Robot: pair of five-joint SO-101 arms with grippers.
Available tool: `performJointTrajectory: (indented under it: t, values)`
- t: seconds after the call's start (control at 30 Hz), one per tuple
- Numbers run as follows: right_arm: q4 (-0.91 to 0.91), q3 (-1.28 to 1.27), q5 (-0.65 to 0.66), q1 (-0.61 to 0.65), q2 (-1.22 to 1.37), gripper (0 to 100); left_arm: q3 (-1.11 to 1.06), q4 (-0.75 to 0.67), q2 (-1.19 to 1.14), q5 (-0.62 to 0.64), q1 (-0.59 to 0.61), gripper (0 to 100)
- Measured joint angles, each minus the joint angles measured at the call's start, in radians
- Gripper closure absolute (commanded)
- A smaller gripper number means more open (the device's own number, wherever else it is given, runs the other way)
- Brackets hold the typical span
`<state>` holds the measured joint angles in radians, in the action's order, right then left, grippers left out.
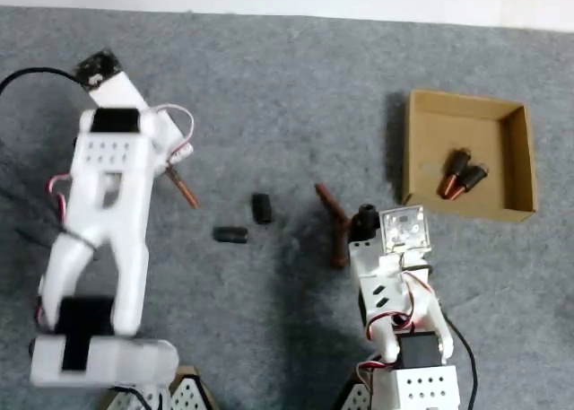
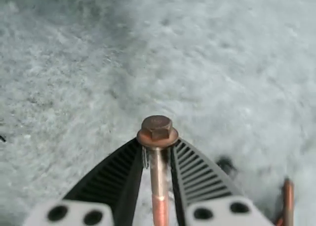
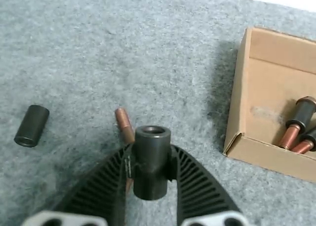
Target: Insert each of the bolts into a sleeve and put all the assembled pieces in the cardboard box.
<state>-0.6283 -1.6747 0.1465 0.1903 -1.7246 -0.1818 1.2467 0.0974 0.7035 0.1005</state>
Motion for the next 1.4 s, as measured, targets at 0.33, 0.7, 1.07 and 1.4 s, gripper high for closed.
performJointTrajectory:
  t: [0.33,0.7,1.07,1.4]
  values:
    - [0.000,0.000,0.118,0.103,0.000,99.5,-0.631,-0.445,0.606,-0.101,-0.198,100]
    - [-0.002,0.000,0.127,0.203,0.000,99.5,-1.234,-0.867,1.286,-0.100,-0.345,100]
    - [-0.028,0.000,0.130,0.245,-0.003,99.5,-1.413,-0.891,1.582,-0.101,-0.356,100]
    - [-0.044,0.000,0.141,0.325,-0.091,99.5,-1.490,-0.891,1.711,-0.101,-0.364,100]
